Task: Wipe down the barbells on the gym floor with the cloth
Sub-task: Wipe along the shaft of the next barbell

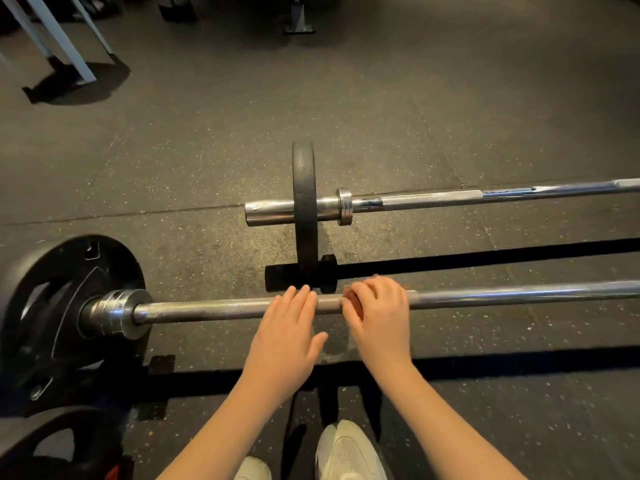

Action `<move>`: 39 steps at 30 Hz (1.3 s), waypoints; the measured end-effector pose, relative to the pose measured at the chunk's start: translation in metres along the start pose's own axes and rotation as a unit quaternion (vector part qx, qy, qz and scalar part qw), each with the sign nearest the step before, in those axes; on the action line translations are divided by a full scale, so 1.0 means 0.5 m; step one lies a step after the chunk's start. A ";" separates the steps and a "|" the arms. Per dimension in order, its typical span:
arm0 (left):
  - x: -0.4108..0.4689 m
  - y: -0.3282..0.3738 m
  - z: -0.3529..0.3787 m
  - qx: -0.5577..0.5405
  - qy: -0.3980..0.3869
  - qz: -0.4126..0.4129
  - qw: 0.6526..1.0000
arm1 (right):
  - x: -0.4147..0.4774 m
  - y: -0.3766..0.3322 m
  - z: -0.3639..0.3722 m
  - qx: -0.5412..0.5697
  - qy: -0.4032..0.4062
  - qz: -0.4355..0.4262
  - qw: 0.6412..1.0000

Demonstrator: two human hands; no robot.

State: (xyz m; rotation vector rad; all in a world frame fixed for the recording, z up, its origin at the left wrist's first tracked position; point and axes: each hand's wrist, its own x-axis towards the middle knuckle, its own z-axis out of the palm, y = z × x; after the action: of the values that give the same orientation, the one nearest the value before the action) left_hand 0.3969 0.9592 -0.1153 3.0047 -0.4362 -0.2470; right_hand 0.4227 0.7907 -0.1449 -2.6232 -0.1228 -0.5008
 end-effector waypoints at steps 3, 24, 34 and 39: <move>0.005 0.023 -0.006 -0.021 -0.002 0.005 1.000 | 0.020 0.067 -0.028 0.007 -0.044 -0.080 0.996; 0.071 0.132 0.029 -0.021 0.015 0.044 0.999 | 0.004 0.149 -0.068 0.001 0.046 0.129 0.991; 0.077 0.141 0.002 -0.037 0.010 0.058 0.998 | 0.038 0.192 -0.117 0.001 -0.039 0.139 0.990; 0.087 0.144 -0.009 -0.036 0.008 0.046 0.998 | 0.016 0.145 -0.095 0.035 -0.066 0.060 0.995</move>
State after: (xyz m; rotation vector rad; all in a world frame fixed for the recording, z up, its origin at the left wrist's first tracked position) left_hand 0.4192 0.8782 -0.1090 2.9044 -0.5493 -0.2257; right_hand 0.4271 0.7044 -0.1338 -2.5751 -0.0253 -0.2762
